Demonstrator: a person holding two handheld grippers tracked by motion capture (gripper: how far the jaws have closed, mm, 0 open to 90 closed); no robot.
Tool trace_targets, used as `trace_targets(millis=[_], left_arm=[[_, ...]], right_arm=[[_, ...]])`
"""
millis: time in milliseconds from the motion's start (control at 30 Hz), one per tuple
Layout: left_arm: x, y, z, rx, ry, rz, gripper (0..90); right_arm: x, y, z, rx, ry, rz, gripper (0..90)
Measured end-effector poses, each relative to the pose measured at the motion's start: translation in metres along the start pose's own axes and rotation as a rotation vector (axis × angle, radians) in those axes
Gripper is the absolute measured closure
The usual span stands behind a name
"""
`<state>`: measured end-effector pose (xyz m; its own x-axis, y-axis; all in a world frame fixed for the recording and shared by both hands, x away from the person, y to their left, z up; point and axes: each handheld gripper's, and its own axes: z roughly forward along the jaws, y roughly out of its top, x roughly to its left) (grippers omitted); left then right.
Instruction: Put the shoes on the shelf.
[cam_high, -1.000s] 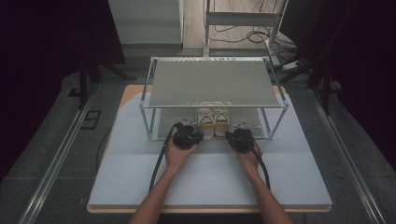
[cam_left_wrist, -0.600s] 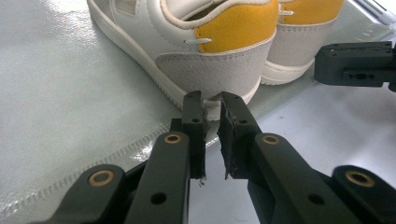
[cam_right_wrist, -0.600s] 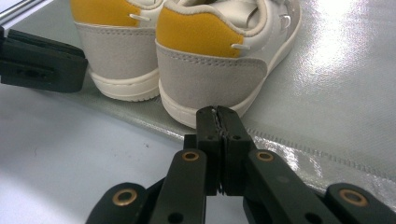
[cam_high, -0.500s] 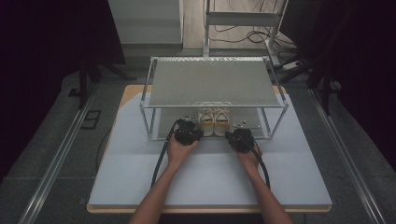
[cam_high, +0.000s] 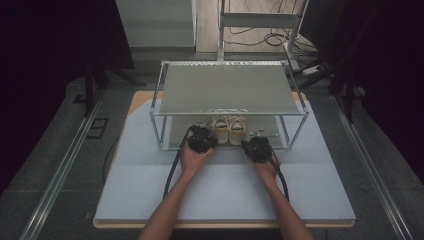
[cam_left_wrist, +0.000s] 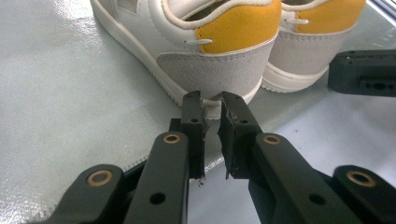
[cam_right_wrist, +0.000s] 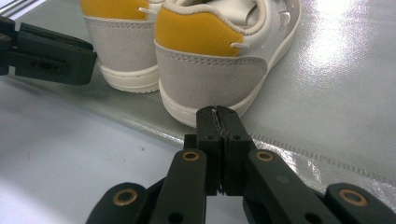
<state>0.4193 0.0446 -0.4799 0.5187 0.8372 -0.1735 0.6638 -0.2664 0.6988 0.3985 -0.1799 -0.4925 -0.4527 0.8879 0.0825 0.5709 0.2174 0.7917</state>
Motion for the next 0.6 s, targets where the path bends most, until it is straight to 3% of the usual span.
trace_targets(millis=[100, 167, 267, 333, 400, 433, 467, 533, 567, 600], left_arm=[[-0.001, -0.001, -0.001, 0.000, 0.008, 0.021, 79.3], [0.001, -0.005, -0.008, -0.029, -0.009, 0.028, 79.1], [-0.002, -0.008, -0.017, -0.058, -0.018, 0.004, 78.8], [0.000, -0.012, -0.027, -0.071, -0.028, 0.043, 78.3], [-0.002, -0.017, -0.036, -0.077, -0.036, 0.051, 73.2], [-0.005, -0.022, -0.041, -0.085, -0.035, 0.013, 71.5], [-0.006, -0.028, -0.050, -0.096, -0.043, 0.008, 68.4], [-0.005, -0.032, -0.054, -0.091, -0.050, 0.010, 64.2], [-0.005, -0.035, -0.057, -0.090, -0.045, 0.019, 58.5], [-0.006, -0.039, -0.062, -0.094, -0.030, 0.019, 58.5]], right_arm=[[0.000, 0.000, 0.000, 0.003, 0.003, 0.000, 86.8], [0.000, -0.001, -0.002, -0.001, 0.007, -0.002, 85.9], [0.001, -0.003, -0.011, -0.027, 0.019, -0.002, 83.8], [0.001, -0.004, -0.014, -0.032, 0.027, -0.008, 81.8], [0.001, -0.008, -0.026, -0.047, 0.045, -0.028, 79.3], [0.001, -0.010, -0.029, -0.053, 0.051, -0.030, 76.1], [0.001, -0.011, -0.033, -0.054, 0.060, -0.036, 72.8], [0.001, -0.013, -0.037, -0.057, 0.067, -0.040, 70.8], [0.001, -0.017, -0.045, -0.063, 0.082, -0.053, 68.0], [0.001, -0.017, -0.045, -0.063, 0.082, -0.053, 68.0]])
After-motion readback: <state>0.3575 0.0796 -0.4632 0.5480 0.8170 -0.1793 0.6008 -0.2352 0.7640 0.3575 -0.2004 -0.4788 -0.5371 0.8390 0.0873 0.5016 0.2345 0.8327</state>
